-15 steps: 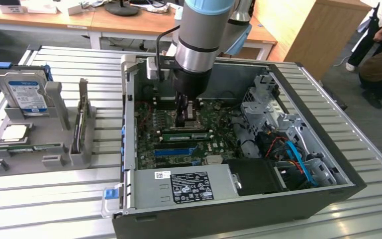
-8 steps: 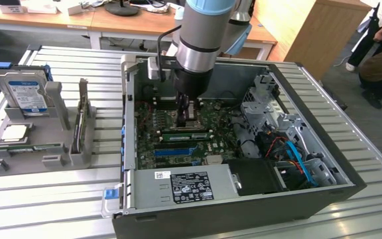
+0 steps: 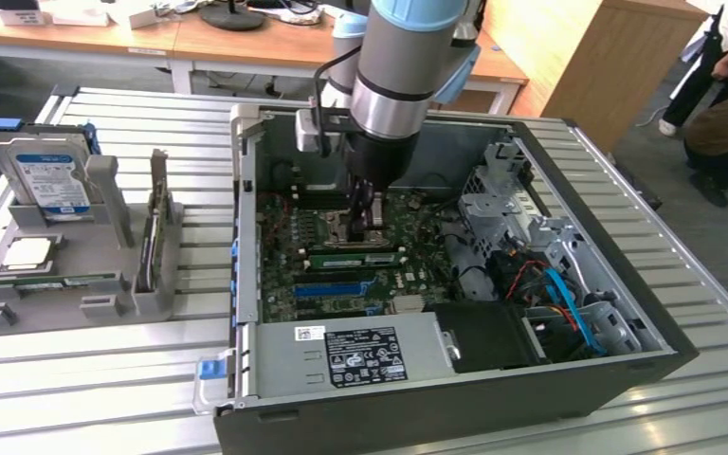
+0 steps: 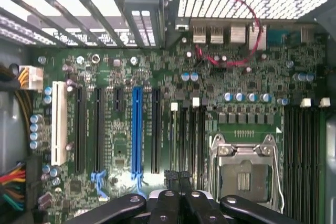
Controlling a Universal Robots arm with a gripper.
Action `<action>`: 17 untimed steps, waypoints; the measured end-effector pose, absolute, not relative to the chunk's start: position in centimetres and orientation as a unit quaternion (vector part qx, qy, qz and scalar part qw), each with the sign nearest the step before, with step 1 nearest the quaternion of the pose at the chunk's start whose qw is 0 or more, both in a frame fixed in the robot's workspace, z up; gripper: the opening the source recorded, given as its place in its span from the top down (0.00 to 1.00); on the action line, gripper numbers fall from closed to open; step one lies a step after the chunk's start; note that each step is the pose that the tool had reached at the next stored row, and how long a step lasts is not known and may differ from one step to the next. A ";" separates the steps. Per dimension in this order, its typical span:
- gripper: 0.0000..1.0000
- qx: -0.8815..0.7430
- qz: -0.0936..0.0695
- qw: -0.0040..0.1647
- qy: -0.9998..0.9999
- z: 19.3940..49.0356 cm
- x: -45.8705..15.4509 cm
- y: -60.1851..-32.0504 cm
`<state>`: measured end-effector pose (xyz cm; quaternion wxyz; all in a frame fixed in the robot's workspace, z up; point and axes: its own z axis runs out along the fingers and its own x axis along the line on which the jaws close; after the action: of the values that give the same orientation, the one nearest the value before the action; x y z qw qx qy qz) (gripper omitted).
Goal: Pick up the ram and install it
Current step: 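Press down the ram until it locks into place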
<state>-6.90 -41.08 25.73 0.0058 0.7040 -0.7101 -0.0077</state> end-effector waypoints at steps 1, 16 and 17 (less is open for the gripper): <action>0.89 0.704 -0.008 0.006 -0.710 25.7 -6.7 -41.1; 0.89 0.704 -0.008 0.006 -0.710 25.7 -5.2 -41.1; 0.89 0.704 -0.008 0.006 -0.710 25.7 -5.2 -41.1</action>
<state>-5.16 -41.12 25.73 0.0059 0.7044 -0.7097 -0.0077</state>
